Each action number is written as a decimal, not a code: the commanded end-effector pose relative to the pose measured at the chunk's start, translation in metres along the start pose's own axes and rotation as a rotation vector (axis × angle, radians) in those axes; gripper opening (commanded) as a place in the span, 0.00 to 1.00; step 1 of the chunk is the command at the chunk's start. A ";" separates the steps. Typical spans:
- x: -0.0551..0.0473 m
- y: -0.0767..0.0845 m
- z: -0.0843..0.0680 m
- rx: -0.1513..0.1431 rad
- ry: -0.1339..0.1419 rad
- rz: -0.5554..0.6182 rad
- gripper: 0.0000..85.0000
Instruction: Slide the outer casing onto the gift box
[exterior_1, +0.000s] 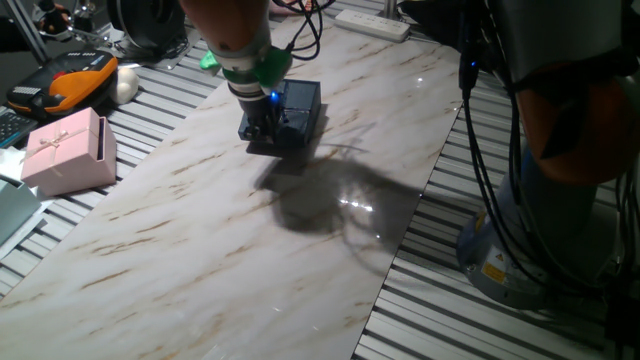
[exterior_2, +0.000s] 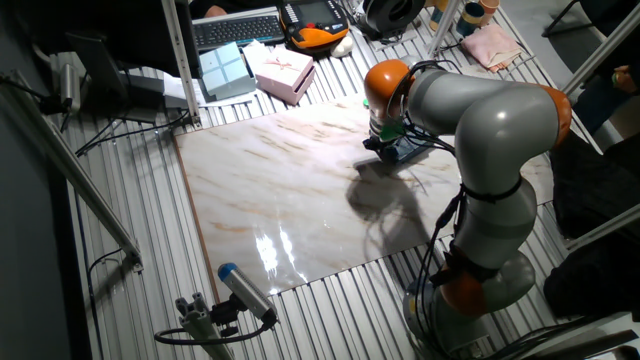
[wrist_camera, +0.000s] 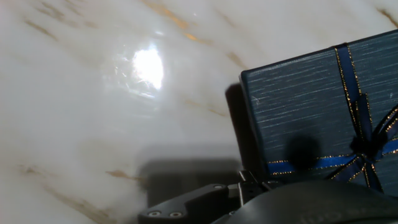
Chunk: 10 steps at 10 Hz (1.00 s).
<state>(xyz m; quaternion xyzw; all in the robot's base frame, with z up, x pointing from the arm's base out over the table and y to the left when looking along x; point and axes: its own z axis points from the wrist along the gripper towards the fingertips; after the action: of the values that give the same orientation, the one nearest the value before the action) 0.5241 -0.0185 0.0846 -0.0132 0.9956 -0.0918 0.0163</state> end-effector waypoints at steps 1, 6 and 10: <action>0.000 -0.001 0.001 -0.002 -0.002 -0.002 0.00; 0.001 -0.008 0.009 0.006 -0.012 -0.012 0.00; -0.001 -0.018 0.003 -0.018 -0.004 -0.031 0.00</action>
<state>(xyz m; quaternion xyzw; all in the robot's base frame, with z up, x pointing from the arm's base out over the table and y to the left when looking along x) 0.5258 -0.0369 0.0851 -0.0292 0.9960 -0.0824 0.0164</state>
